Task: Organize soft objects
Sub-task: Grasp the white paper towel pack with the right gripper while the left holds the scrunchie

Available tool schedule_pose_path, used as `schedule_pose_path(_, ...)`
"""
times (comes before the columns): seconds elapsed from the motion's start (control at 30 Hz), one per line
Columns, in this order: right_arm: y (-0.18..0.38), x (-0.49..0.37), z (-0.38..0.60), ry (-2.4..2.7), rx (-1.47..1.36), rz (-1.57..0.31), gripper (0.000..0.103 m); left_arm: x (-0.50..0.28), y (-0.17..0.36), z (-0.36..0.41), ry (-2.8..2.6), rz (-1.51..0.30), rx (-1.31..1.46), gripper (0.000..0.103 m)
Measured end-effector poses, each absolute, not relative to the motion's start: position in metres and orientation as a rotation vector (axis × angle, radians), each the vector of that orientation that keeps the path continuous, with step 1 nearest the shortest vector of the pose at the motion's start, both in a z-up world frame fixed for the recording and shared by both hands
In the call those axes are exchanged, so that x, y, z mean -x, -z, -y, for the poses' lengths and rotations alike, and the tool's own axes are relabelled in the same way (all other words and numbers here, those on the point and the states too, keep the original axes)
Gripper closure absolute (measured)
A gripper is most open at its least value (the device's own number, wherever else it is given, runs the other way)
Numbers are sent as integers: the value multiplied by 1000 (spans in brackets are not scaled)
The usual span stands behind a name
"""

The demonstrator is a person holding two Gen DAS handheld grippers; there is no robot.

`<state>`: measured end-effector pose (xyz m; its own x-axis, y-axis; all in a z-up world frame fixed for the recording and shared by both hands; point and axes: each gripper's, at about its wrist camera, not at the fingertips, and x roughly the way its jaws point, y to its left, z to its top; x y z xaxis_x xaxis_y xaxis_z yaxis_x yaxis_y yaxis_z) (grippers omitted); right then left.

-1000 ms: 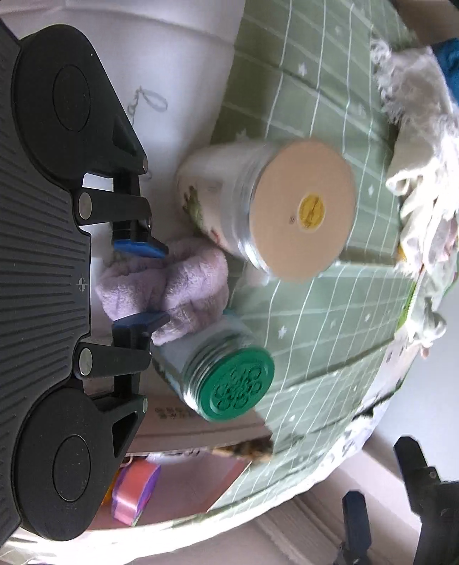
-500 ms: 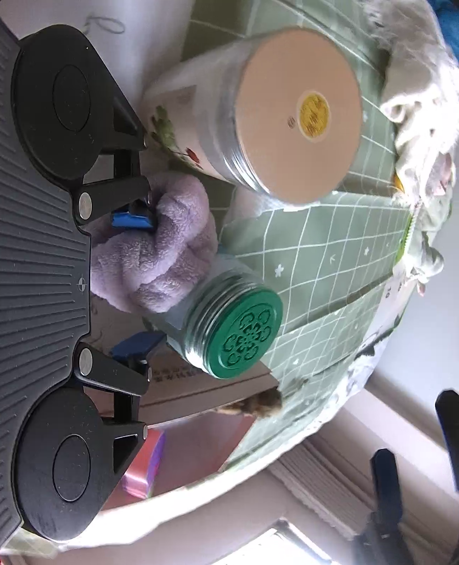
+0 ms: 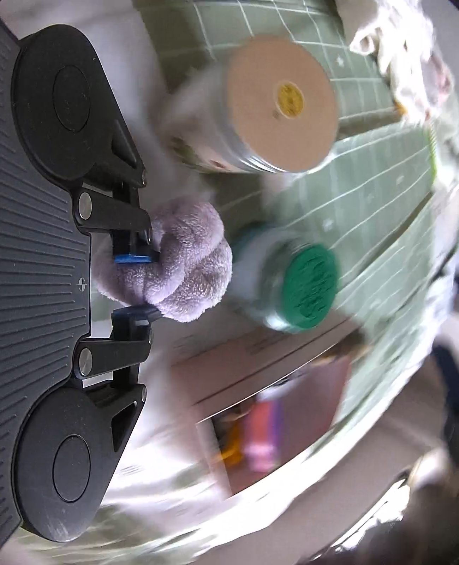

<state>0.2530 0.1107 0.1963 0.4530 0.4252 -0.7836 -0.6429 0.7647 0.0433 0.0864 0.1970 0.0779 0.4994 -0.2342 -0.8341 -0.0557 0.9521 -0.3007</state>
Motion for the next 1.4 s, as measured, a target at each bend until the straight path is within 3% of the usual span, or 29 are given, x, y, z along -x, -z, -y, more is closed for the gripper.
schedule_pose_path(0.13, -181, -269, -132, -739, 193, -1046, 41, -56, -102, -226, 123, -1139, 401, 79)
schedule_pose_path(0.37, -113, -292, -212, -758, 128, -1387, 39, -15, -105, -297, 31, -1116, 625, 79)
schedule_pose_path(0.73, -92, -271, -332, -792, 696, -1441, 40, -20, -109, -332, 93, -1124, 837, 79)
schedule_pose_path(0.9, -73, -288, -320, -593, 726, -1487, 39, -18, -109, -336, 152, -1116, 897, 78)
schedule_pose_path(1.0, -54, -311, -314, -563, 526, -1560, 39, -14, -101, -340, 141, -1136, 938, 78)
schedule_pose_path(1.03, -48, -316, -313, -552, 463, -1584, 37, -13, -98, -342, 136, -1142, 959, 78)
schedule_pose_path(1.1, -39, -319, -313, -536, 400, -1604, 22, -11, -96, -344, 128, -1147, 983, 78)
schedule_pose_path(1.17, -34, -309, -321, -562, 473, -1578, 17, -12, -98, -343, 126, -1148, 972, 78)
schedule_pose_path(1.27, -33, -285, -334, -626, 701, -1507, 18, -12, -97, -344, 110, -1158, 955, 78)
schedule_pose_path(1.33, -40, -280, -335, -624, 746, -1469, 33, -12, -94, -349, 84, -1157, 952, 78)
schedule_pose_path(1.4, -52, -285, -330, -611, 716, -1443, 90, -11, -95, -359, 46, -1135, 948, 78)
